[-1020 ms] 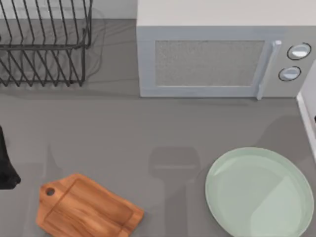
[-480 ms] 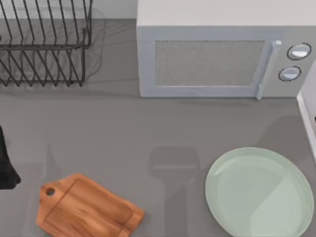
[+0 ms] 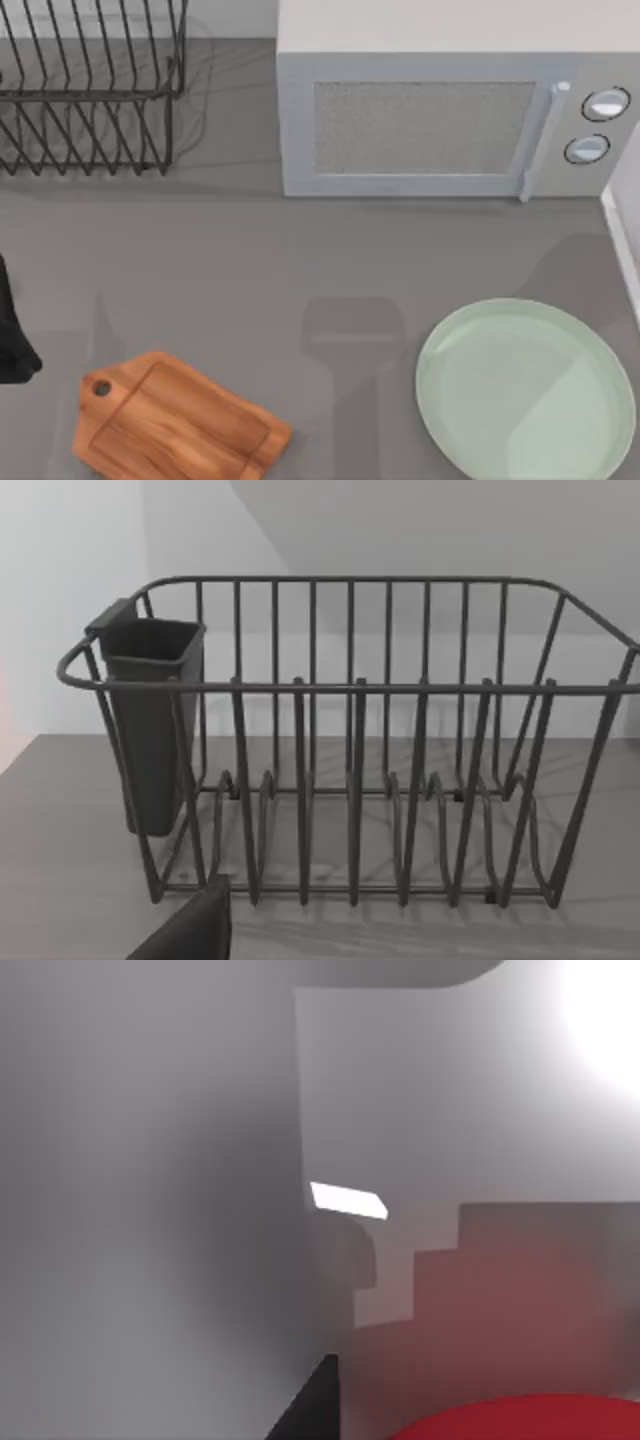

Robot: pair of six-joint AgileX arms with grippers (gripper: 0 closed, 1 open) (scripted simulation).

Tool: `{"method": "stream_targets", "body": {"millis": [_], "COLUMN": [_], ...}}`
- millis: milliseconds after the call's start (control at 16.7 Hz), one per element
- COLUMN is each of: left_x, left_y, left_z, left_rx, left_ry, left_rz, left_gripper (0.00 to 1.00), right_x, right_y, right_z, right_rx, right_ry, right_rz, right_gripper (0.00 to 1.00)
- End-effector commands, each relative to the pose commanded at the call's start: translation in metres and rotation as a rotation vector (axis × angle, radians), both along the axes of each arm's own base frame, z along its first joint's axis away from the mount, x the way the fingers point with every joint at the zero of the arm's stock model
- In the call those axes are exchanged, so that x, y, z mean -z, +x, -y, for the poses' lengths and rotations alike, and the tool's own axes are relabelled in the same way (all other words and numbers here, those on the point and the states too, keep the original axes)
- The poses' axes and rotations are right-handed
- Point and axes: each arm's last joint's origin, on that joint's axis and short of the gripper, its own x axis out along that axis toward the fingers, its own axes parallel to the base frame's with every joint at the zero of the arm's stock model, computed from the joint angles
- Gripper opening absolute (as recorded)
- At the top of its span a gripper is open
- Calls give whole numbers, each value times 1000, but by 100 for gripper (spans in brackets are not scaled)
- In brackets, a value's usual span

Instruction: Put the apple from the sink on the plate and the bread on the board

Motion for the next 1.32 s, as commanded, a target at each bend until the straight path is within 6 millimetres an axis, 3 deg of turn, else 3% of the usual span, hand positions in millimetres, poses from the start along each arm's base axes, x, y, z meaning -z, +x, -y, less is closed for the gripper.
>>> {"method": "stream_targets", "body": {"millis": [420,480,660,1020,1140,1320], "left_x": [0,0,0,0,0,0], "left_y": [0,0,0,0,0,0], "left_z": [0,0,0,0,0,0], "left_rx": [0,0,0,0,0,0], "left_ry": [0,0,0,0,0,0], "left_rz": [0,0,0,0,0,0], "left_gripper": [100,100,100,100,100,100], "right_x": [0,-31,-46,-119,-131,-129], "right_y": [0,7,10,8,7,7], "right_z": [0,0,1,1,0,0], "right_rx": [0,4,4,4,4,5], "right_ry": [0,-1,-2,1,-1,0], "right_rz": [0,57,65,47,57,54], "right_gripper": [0,0,0,0,0,0]}}
